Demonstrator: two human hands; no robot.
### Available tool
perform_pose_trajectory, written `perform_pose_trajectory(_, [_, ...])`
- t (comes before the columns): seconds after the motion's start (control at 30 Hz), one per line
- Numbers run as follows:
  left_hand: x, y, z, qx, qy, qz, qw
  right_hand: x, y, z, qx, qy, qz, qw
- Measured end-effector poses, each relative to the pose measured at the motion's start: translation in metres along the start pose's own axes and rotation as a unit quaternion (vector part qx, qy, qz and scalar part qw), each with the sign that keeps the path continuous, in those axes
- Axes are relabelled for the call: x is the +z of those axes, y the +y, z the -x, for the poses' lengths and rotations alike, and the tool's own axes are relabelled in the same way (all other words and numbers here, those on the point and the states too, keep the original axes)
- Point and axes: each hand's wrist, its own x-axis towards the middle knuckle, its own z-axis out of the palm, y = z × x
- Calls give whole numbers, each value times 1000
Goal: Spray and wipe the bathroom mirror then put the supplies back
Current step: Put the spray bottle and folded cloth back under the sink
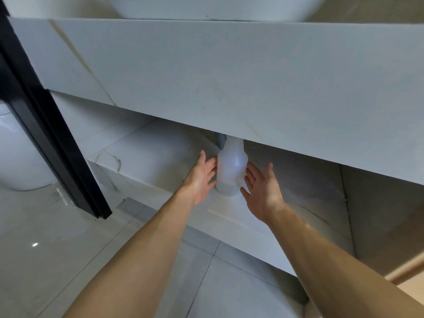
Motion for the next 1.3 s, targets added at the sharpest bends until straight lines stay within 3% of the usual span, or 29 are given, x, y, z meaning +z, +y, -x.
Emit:
perform_pose_trajectory(0.2, [0,4,5,-8,-22,-28,999,5,1,1,-13,29,13,999])
perform_pose_trajectory(0.4, [-20,1,8,1,9,-20,1000,11,24,2,-26,219,102,970])
perform_pose_trajectory(0.6, [-54,1,27,7,35,-24,999,40,54,13,13,258,101,961])
perform_pose_trajectory(1.0, [-143,7,91,34,150,-33,988,112,72,21,18,19,90,996])
perform_pose_trajectory(1.3, [-194,78,180,79,312,-79,943,238,60,29,6,-166,227,960])
